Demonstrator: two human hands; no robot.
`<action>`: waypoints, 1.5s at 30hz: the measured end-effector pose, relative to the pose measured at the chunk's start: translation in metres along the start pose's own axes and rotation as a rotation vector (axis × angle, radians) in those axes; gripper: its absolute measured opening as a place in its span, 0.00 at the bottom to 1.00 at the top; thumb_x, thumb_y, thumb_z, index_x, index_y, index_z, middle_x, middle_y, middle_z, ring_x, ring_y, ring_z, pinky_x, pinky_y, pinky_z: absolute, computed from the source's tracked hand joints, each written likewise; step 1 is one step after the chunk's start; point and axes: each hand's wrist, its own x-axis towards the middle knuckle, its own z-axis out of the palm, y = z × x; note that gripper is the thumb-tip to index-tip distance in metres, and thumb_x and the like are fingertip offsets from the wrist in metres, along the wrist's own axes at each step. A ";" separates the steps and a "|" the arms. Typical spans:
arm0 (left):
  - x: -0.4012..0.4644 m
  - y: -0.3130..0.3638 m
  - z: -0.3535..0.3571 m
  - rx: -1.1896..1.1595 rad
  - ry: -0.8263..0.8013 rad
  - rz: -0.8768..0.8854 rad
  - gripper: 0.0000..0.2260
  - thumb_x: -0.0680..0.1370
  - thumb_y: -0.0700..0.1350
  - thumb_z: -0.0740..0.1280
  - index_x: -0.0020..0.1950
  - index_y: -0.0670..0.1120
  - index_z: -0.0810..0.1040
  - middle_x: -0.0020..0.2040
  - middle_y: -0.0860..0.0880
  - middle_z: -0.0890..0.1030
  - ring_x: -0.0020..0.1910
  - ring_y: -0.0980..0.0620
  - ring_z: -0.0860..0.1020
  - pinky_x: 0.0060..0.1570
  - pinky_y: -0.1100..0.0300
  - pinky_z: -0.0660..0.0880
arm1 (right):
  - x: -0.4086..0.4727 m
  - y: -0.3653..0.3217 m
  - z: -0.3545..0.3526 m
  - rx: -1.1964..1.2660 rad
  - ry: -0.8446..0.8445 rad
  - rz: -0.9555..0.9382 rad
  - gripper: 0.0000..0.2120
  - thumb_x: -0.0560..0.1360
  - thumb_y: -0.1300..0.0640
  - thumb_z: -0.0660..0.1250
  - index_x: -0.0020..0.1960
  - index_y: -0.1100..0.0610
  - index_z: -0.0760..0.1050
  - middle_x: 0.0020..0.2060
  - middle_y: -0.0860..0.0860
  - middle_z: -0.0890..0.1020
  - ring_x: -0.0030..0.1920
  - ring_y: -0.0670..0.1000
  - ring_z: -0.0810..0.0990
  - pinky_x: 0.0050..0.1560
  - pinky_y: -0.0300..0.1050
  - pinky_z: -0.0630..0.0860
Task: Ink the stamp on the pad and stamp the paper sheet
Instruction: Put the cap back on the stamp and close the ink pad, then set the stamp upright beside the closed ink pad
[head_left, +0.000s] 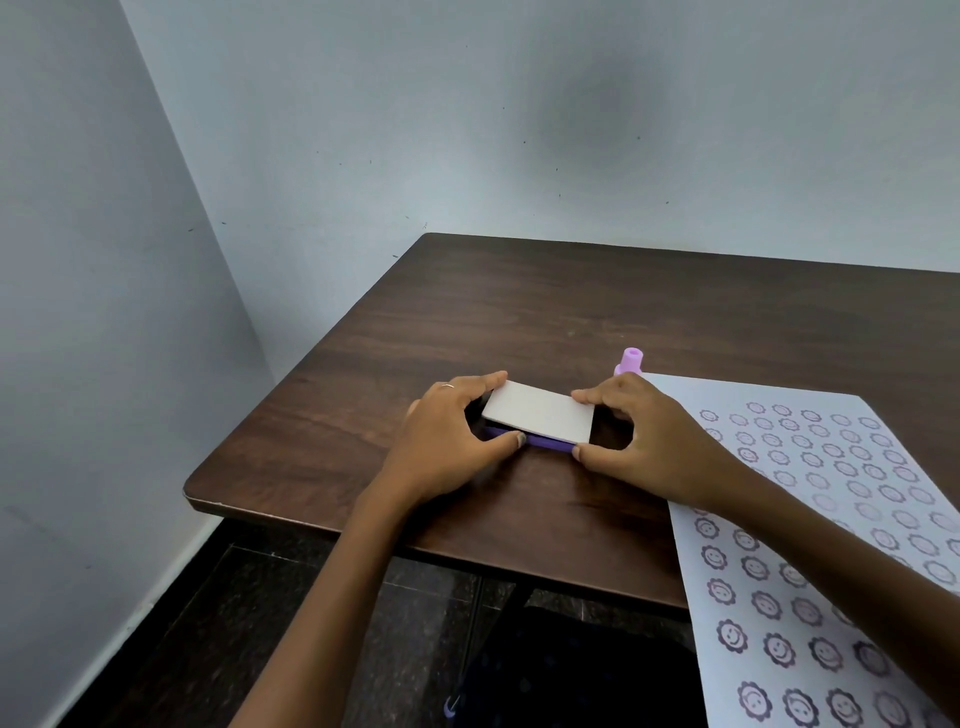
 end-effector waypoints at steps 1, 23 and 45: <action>0.000 -0.001 0.000 0.000 0.003 -0.001 0.29 0.69 0.53 0.73 0.69 0.56 0.70 0.66 0.55 0.75 0.64 0.54 0.70 0.67 0.50 0.66 | 0.000 0.001 -0.001 -0.002 -0.006 -0.003 0.26 0.68 0.52 0.72 0.64 0.54 0.72 0.59 0.51 0.76 0.56 0.46 0.72 0.58 0.38 0.67; -0.005 -0.002 0.003 0.132 0.097 0.064 0.29 0.68 0.62 0.70 0.67 0.54 0.73 0.65 0.58 0.76 0.65 0.59 0.69 0.64 0.58 0.65 | 0.003 0.007 0.002 -0.045 -0.030 -0.053 0.25 0.70 0.47 0.69 0.65 0.53 0.71 0.60 0.49 0.75 0.56 0.43 0.70 0.55 0.32 0.62; -0.017 0.035 0.043 0.450 -0.195 0.226 0.39 0.74 0.69 0.51 0.77 0.50 0.45 0.79 0.53 0.45 0.77 0.55 0.41 0.74 0.51 0.34 | -0.030 0.048 -0.031 -0.287 -0.018 0.241 0.25 0.77 0.43 0.55 0.71 0.52 0.61 0.73 0.51 0.63 0.73 0.52 0.60 0.71 0.52 0.58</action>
